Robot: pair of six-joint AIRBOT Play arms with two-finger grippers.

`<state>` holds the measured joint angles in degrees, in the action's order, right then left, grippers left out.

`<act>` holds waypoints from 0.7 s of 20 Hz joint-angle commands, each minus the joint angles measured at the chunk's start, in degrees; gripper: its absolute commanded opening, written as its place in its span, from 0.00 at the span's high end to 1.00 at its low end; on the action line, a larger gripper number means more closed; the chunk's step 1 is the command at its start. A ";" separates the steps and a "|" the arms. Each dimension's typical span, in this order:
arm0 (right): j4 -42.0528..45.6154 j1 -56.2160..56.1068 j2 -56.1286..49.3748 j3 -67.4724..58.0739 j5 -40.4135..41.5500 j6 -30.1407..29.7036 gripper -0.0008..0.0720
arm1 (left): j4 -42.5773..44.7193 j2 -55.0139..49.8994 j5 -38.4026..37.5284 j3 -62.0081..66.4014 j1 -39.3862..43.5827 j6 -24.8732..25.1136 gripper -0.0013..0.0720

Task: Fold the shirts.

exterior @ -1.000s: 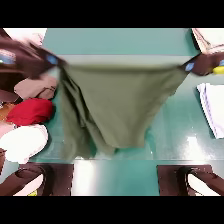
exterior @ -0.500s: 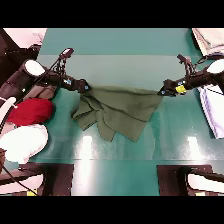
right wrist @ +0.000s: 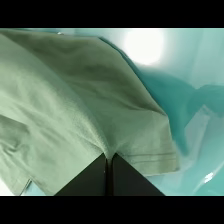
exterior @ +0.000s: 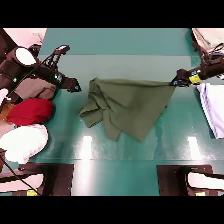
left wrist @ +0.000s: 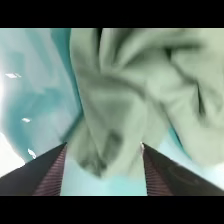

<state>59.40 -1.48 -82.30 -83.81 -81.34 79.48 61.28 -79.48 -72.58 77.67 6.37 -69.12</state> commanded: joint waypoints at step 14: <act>0.57 -0.26 -0.11 -1.14 -1.79 -0.02 0.97 | -17.03 -7.34 28.79 -13.73 13.22 -4.79 0.23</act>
<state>60.01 -1.28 -82.39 -84.88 -83.11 79.42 44.84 -84.27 -48.77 64.31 18.28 -71.16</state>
